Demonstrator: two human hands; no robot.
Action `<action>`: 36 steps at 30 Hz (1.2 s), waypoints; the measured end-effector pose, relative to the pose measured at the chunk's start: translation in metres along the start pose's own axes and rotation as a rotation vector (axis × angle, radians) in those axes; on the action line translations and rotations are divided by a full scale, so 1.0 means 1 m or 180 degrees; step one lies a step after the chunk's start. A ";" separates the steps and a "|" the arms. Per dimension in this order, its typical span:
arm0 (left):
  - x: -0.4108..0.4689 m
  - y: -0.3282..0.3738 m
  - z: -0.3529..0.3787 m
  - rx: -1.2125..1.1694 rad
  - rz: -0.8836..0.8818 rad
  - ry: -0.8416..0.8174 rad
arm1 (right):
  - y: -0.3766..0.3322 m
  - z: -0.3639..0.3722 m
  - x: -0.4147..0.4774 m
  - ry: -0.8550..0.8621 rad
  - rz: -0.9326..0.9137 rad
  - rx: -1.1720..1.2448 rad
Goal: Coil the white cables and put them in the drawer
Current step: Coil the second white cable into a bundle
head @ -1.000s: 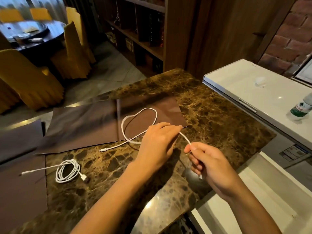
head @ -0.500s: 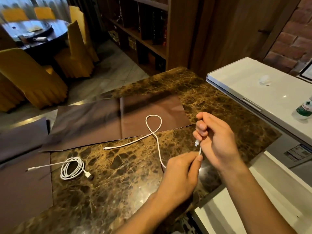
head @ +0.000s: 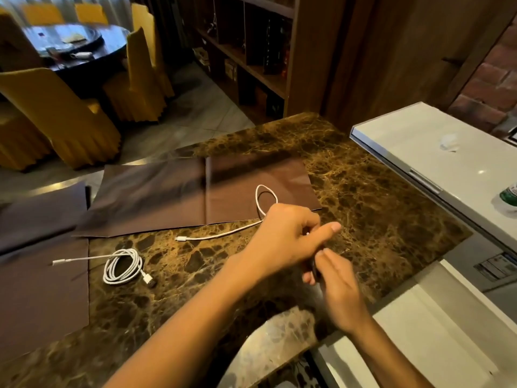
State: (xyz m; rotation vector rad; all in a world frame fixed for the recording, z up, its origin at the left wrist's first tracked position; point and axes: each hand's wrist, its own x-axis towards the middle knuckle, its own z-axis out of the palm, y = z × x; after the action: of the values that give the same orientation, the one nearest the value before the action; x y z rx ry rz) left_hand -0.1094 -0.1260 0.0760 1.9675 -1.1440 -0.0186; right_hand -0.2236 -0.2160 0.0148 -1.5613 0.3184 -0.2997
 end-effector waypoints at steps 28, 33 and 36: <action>-0.033 0.017 0.009 0.0112 -0.0092 0.0150 | -0.034 -0.016 0.033 0.0238 -0.0235 -0.0019; -0.009 0.010 0.001 -0.0018 -0.0240 0.0371 | -0.016 0.004 0.005 0.0022 -0.0414 -0.0644; 0.004 0.003 0.005 -0.0259 -0.0376 0.0341 | -0.023 0.013 -0.002 -0.0049 -0.0217 -0.0177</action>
State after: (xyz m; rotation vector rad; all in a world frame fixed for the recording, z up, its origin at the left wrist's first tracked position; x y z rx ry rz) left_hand -0.1114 -0.1324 0.0763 1.9374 -0.9431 -0.0212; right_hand -0.2207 -0.2030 0.0381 -1.6307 0.2638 -0.3342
